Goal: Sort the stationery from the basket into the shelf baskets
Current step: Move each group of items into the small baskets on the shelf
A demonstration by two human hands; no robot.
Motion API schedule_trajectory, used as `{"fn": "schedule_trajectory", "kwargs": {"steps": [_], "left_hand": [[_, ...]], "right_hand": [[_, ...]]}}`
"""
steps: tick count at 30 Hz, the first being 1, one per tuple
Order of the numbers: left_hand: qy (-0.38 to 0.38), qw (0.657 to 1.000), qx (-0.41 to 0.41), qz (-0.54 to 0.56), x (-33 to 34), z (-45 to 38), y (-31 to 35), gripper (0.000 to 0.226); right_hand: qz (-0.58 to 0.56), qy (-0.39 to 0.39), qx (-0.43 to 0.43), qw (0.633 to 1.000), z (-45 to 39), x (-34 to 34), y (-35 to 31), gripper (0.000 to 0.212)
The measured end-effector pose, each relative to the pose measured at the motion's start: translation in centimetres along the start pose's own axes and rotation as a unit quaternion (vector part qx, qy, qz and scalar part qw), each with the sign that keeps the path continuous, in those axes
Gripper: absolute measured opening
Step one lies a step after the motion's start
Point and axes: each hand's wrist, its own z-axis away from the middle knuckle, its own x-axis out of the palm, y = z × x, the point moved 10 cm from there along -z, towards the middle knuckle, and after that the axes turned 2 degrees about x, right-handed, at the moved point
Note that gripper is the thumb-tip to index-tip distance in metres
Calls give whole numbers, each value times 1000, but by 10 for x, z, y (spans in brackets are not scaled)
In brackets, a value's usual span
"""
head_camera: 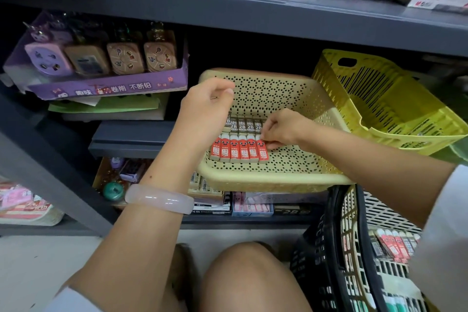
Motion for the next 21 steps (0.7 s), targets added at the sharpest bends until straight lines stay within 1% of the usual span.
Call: {"fn": "schedule_trajectory", "kwargs": {"steps": [4, 7, 11, 13, 15, 17, 21], "left_hand": [[8, 1000, 13, 0, 3, 4, 7, 21], [1, 999, 36, 13, 11, 22, 21, 23], [-56, 995, 65, 41, 47, 59, 44, 24], [-88, 992, 73, 62, 73, 80, 58, 25], [-135, 984, 79, 80, 107, 101, 70, 25], [-190, 976, 79, 75, 145, 121, 76, 25], [-290, 956, 33, 12, 228, 153, 64, 21]], "right_hand": [[-22, 9, -17, 1000, 5, -9, 0, 20], [-33, 9, -60, 998, 25, -22, -7, 17], [-60, -11, -133, 989, 80, -46, -13, 9], [-68, -6, -164, 984, 113, -62, -7, 9], [-76, -9, -176, 981, 144, -75, 12, 10], [-80, -9, -167, 983, 168, -85, 45, 11], [-51, -1, -103, 993, 188, -92, 139, 14]]}}
